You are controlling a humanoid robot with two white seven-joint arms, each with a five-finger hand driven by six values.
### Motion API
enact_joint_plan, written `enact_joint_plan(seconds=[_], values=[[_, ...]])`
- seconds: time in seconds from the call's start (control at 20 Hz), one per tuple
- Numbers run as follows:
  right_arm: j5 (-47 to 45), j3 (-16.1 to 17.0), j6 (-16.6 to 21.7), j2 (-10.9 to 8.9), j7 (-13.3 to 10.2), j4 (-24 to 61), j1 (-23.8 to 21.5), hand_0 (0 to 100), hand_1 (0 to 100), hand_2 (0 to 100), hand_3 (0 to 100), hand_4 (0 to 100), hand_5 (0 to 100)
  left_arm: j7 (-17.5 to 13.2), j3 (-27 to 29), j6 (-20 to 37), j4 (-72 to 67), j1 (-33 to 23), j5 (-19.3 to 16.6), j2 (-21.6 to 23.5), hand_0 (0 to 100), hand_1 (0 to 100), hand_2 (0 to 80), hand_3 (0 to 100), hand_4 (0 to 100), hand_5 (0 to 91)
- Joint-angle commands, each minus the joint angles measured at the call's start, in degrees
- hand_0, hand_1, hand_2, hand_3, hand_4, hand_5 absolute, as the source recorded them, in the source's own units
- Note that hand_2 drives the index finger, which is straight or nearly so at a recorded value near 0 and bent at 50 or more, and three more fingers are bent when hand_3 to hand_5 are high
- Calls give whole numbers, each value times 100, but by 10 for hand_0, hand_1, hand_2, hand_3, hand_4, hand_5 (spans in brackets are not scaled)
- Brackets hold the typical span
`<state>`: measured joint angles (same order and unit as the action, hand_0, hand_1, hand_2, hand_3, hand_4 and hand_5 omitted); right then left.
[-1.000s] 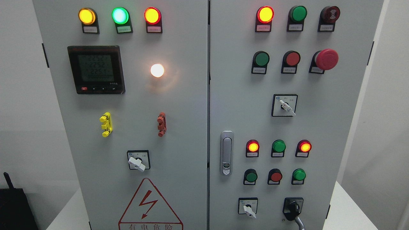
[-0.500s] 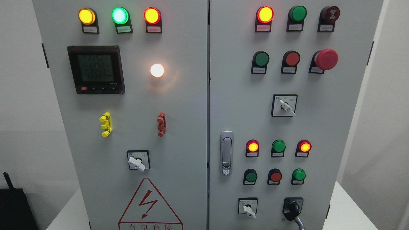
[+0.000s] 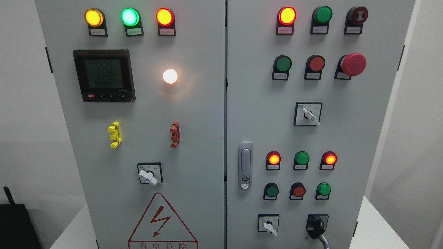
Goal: Trip black knob to open circuit
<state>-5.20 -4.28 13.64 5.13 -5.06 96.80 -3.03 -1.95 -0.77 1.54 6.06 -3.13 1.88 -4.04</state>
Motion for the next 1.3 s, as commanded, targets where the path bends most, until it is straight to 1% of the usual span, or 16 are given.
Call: enact_joint_plan(seconds=[0.0, 1.25], values=[[28, -205, 86, -3, 128, 216, 92, 68, 106, 0, 1000, 1000, 1000, 1, 7, 13, 1, 14, 14, 0, 120, 389, 0, 0, 0, 0], [28, -214, 95, -3, 146, 234, 110, 70, 104, 0, 1000, 1000, 1000, 1, 7, 13, 1, 23, 14, 0, 120, 389, 0, 0, 0, 0]])
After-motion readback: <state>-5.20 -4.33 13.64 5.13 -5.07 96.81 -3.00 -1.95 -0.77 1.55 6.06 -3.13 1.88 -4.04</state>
